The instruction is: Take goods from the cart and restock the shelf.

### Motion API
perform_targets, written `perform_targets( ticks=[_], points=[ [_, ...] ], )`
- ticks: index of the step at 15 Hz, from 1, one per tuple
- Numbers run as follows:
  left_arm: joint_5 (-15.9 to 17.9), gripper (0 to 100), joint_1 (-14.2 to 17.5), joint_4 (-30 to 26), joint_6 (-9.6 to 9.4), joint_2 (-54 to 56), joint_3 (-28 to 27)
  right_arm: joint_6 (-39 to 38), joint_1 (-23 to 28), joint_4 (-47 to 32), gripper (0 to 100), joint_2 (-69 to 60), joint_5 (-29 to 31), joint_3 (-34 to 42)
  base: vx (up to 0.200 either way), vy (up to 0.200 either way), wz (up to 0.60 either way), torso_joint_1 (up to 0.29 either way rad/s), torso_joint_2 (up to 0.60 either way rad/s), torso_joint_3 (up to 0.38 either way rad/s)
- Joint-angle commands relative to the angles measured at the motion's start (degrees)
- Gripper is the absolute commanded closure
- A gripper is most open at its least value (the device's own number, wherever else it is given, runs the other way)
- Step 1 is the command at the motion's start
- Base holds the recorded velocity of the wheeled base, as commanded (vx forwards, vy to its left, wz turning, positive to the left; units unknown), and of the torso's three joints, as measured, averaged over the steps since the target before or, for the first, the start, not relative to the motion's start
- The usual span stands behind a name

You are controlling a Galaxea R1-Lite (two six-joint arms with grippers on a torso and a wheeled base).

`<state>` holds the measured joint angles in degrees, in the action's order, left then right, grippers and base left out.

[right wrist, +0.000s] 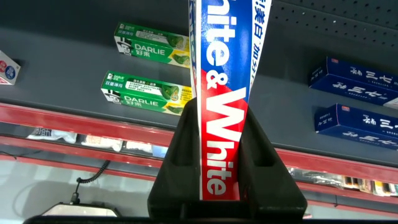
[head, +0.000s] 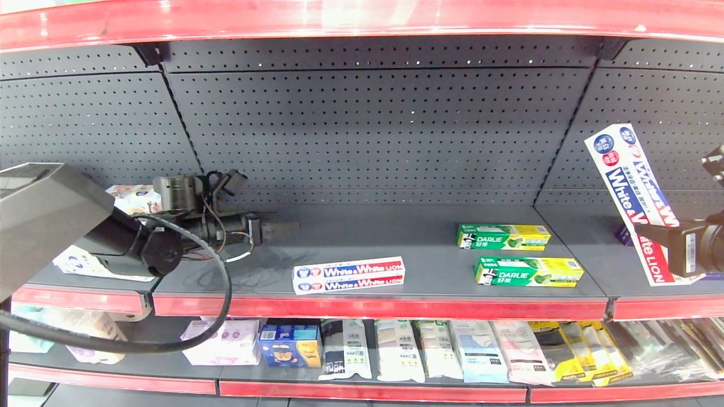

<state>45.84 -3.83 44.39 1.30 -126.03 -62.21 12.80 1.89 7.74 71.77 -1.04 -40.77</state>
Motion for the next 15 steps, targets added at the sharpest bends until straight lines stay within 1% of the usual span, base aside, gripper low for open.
perform_targets(
  ticks=[1, 2, 3, 4, 5, 6, 8, 10, 13, 15],
  points=[
    [-3.7, 0, -1.6, 2.5, 2.30, -0.1, 0.8, 0.0, 0.0, 0.0, 100, -0.1, 0.0, 0.2, 0.000, 0.000, 0.00, 0.000, 0.00, 0.000],
    [-5.1, 0, -2.0, 4.2, 3.71, 1.1, 3.0, 0.0, -0.1, 0.0, 100, 0.0, 0.0, 0.3, 0.000, 0.000, 0.00, 0.000, 0.00, 0.000],
    [-5.1, 0, -2.1, 4.2, 3.88, 2.8, 5.1, 0.0, -0.2, 0.0, 100, 0.0, 0.0, 0.3, 0.000, 0.000, 0.00, 0.000, 0.00, 0.000],
    [-5.1, 0, -2.2, 4.0, 3.88, 3.9, 6.7, 0.0, -0.2, 0.0, 100, -0.2, 0.0, 0.4, 0.000, 0.000, 0.00, 0.000, 0.00, 0.000],
    [-5.3, 0, -2.8, 4.2, 3.88, 6.0, 9.9, 0.1, -0.2, 0.0, 100, -0.5, 0.0, 1.0, 0.000, 0.000, 0.00, 0.000, 0.00, 0.000],
    [-5.2, 0, -2.8, 4.2, 3.88, 7.5, 11.8, 0.3, -0.3, 0.0, 100, -0.7, -0.1, 1.6, 0.000, 0.000, 0.00, 0.000, 0.00, 0.000],
    [-5.1, 0, -2.9, 4.4, 3.79, 10.7, 15.5, 0.0, -1.6, 0.0, 100, -0.8, 0.0, 1.6, 0.000, 0.000, 0.00, 0.000, 0.00, 0.000],
    [-5.0, 0, -2.9, 4.9, 3.09, 13.5, 19.5, -0.1, -2.1, 0.0, 100, -1.3, 0.0, 1.8, 0.000, 0.000, 0.00, 0.000, 0.00, 0.000],
    [-5.0, 0, -2.8, 8.5, 2.56, 16.6, 24.5, -0.1, -2.0, 0.0, 100, -2.4, 0.0, 2.4, 0.000, 0.000, 0.00, 0.000, 0.00, 0.000],
    [-4.7, 0, -2.7, 12.7, 2.65, 18.7, 29.8, -0.6, -2.0, 0.0, 100, -2.7, 0.0, 2.4, 0.000, 0.000, 0.00, 0.000, 0.00, 0.000]
  ],
)
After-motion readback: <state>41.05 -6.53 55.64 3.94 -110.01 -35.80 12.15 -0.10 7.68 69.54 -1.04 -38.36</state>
